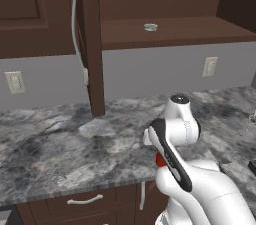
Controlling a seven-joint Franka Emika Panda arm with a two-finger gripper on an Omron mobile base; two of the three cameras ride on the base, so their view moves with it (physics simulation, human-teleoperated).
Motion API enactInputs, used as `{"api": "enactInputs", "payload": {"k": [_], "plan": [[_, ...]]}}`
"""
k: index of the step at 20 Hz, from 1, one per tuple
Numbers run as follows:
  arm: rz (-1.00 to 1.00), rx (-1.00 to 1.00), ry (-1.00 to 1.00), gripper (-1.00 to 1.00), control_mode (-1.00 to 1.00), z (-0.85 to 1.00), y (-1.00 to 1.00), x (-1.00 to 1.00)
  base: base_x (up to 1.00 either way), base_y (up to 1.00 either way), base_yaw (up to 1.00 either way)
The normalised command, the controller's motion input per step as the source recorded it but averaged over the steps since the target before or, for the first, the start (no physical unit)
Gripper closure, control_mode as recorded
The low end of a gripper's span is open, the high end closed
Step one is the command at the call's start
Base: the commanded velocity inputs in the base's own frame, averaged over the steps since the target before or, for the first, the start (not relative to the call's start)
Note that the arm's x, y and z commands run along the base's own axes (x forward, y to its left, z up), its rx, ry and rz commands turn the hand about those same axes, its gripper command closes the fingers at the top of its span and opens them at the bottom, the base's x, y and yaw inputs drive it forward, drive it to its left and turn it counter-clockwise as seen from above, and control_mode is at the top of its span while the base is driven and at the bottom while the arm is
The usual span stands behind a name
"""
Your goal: Restock the canned food cabinet by taking the new fresh canned food from the counter and placing it in the cabinet. Then, take the old canned food from the cabinet and place it on the counter.
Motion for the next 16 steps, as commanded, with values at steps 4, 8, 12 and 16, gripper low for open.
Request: {"api": "enactInputs", "payload": {"k": [4, 8, 12, 16], "plan": [[0.00, -0.02, 0.00, -1.00, -1.00, -0.52, -0.11, -0.24, 0.00, 0.00, 0.00], [0.00, 0.00, 0.00, -1.00, -1.00, -0.34, -0.02, -0.16, 0.00, 0.00, 0.00], [0.00, 0.00, 0.00, -1.00, -1.00, -0.44, 0.00, -0.04, 0.00, 0.00, 0.00], [0.00, 0.00, -0.01, -1.00, -1.00, -0.44, 0.00, 0.00, 0.00, 0.00, 0.00]]}}
